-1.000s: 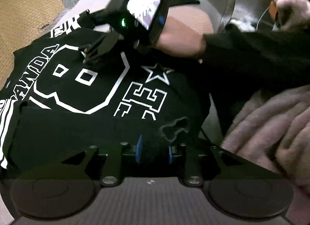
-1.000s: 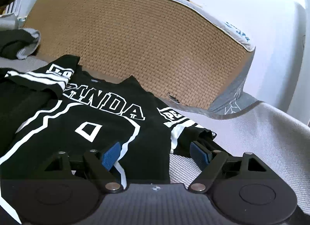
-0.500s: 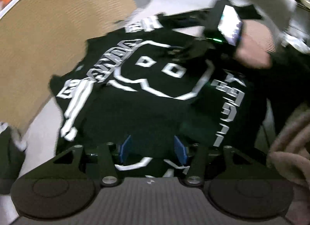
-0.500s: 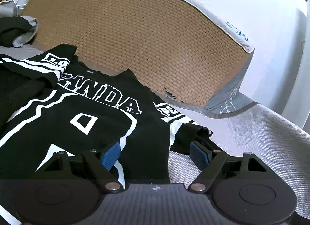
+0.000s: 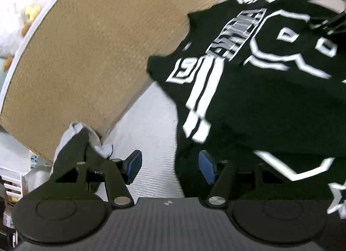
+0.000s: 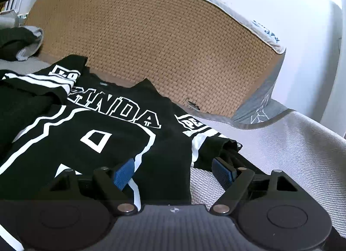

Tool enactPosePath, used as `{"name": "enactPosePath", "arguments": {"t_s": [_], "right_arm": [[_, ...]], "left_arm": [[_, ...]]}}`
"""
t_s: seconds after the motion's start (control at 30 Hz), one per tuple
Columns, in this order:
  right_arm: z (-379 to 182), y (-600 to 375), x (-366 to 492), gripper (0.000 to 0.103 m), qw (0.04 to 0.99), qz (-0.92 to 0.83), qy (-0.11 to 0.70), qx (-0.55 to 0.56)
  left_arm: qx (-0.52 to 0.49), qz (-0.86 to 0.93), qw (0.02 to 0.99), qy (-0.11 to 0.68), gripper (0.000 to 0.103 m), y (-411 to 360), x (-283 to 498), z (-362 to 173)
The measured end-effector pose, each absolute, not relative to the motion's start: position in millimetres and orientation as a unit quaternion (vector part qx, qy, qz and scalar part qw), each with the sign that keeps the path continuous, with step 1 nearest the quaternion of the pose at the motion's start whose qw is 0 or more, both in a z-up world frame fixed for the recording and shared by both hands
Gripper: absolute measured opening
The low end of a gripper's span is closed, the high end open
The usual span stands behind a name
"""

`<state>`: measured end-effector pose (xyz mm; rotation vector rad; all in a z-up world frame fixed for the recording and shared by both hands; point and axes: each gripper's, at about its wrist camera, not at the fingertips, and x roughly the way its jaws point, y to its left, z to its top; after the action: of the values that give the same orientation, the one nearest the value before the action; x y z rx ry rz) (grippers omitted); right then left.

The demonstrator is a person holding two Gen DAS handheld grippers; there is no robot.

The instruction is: Fold clothes

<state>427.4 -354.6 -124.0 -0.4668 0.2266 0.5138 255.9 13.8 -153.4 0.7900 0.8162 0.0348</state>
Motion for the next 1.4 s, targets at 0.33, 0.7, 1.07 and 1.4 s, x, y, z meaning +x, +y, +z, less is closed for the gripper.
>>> {"name": "enactPosePath", "arguments": {"t_s": [0.33,0.7,1.07,1.4], "right_arm": [[-132.5,-336.9,414.1,0.082,0.917,0.246,0.086,-0.301],[-136.0,-327.0,401.6,0.082,0.9,0.247,0.061,-0.354],[-90.1,-318.8,389.7,0.079,0.836,0.464,0.239,-0.168],[-90.1,-247.5,434.8,0.069,0.801,0.478,0.356,-0.058]], "left_arm": [[0.424,-0.038,0.831,0.358,0.069,16.9,276.9,-210.8],[0.412,-0.031,0.858,0.304,0.064,23.8,311.6,-224.7],[0.373,-0.055,0.886,0.27,0.017,43.1,295.4,-225.6],[0.362,-0.046,0.882,0.299,0.016,65.3,290.5,-226.0]]}}
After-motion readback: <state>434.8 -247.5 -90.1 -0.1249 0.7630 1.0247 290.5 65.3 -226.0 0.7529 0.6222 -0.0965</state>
